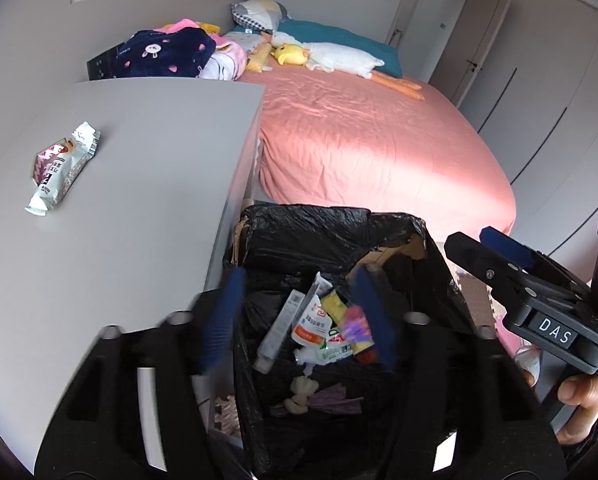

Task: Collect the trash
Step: 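Carry box and puzzle cube over the trash bag and open both grippers, then move both open grippers back toward the snack wrapper on the desk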

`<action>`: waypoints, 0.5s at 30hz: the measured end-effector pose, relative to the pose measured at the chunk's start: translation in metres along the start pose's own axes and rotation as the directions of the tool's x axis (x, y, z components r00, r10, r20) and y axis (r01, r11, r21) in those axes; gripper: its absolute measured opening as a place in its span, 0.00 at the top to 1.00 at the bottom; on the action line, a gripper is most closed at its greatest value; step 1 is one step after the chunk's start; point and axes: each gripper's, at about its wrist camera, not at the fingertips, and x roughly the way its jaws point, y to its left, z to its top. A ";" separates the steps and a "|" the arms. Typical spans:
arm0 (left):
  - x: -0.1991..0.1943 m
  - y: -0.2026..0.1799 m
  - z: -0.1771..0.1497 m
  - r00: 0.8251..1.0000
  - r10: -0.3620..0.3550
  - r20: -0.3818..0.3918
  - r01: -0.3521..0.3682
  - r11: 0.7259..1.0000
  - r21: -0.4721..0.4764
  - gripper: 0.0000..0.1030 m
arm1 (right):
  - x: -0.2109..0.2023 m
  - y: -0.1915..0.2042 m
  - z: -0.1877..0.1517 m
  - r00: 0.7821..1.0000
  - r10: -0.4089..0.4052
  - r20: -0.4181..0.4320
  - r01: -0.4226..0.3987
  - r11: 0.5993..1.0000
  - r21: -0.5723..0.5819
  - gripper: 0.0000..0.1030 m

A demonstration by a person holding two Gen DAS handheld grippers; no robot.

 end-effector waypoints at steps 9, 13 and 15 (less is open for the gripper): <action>-0.005 0.004 0.001 1.000 0.010 0.005 -0.010 1.000 -0.002 0.41 | 0.000 -0.001 -0.001 1.000 0.003 -0.004 -0.003 1.000 0.003 0.24; -0.006 0.007 0.000 1.000 0.010 0.006 -0.010 1.000 -0.009 0.41 | 0.001 0.005 0.000 1.000 0.005 -0.009 -0.005 1.000 -0.007 0.24; -0.007 0.009 0.000 1.000 0.011 0.004 -0.011 1.000 -0.010 0.41 | 0.002 0.009 0.000 1.000 0.007 -0.011 -0.007 1.000 -0.012 0.24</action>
